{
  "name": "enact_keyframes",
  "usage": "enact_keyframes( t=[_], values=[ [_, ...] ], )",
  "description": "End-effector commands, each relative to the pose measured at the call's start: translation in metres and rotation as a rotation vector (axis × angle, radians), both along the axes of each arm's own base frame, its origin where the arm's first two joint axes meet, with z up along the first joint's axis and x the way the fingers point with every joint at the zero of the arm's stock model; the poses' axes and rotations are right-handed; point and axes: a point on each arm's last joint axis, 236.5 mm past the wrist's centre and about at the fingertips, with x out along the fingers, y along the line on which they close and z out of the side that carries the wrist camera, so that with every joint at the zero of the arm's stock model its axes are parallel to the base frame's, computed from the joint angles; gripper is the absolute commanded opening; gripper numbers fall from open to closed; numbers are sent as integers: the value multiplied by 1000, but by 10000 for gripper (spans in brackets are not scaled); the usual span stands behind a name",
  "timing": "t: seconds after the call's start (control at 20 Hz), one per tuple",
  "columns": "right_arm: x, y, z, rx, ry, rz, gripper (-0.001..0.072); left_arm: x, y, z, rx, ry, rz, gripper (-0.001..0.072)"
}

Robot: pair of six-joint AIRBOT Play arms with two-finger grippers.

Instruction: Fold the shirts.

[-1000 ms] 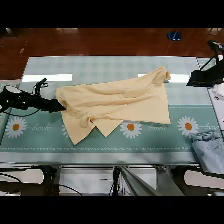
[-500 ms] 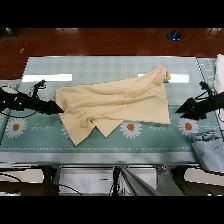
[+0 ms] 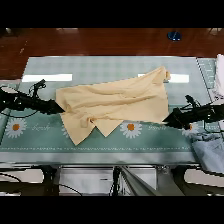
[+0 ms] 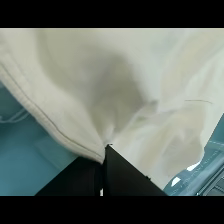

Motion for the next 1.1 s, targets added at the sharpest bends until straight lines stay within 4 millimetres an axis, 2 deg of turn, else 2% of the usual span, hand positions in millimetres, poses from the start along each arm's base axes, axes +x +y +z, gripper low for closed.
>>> enact_keyframes(
  t=[0.0,0.05,0.1,0.15,0.2,0.3,0.4,0.5,0.6,0.7,0.8,0.85,0.9,0.95,1.05],
  values=[
    [38,19,-14,-74,-98,-81,287,5,-5,7,-31,-16,16,34],
    [49,26,-11,-61,-127,-115,287,6,-5,9,-35,-26,14,34],
    [58,30,-8,-49,-150,-143,176,7,-6,11,-40,-35,5,34],
    [63,34,-5,-30,-157,-167,17,7,-7,14,-45,-39,-5,34],
    [68,37,0,-10,-175,-174,19,8,-7,18,-49,-43,-12,34],
    [77,43,23,22,-258,-137,17,12,-7,27,-56,-59,-31,34],
    [84,49,65,50,-364,-80,17,20,-7,52,-72,-106,-55,32],
    [93,54,132,55,-525,-22,17,42,-13,117,-143,-267,-51,31],
    [101,56,222,19,-756,36,18,61,-13,213,-189,-506,-3,31],
    [101,54,330,-68,-1046,51,19,53,-14,314,-176,-732,47,31],
    [86,47,445,-167,-1330,-22,19,24,-21,402,-93,-941,96,31],
    [72,41,500,-224,-1456,-73,18,3,-28,445,-52,-1057,128,31],
    [55,36,544,-274,-1554,-114,18,-20,-35,483,-19,-1162,160,31],
    [36,31,582,-332,-1633,-152,18,-45,-42,518,15,-1272,191,32],
    [-1,26,633,-420,-1733,-196,18,-101,-56,580,96,-1483,280,31]
  ],
)
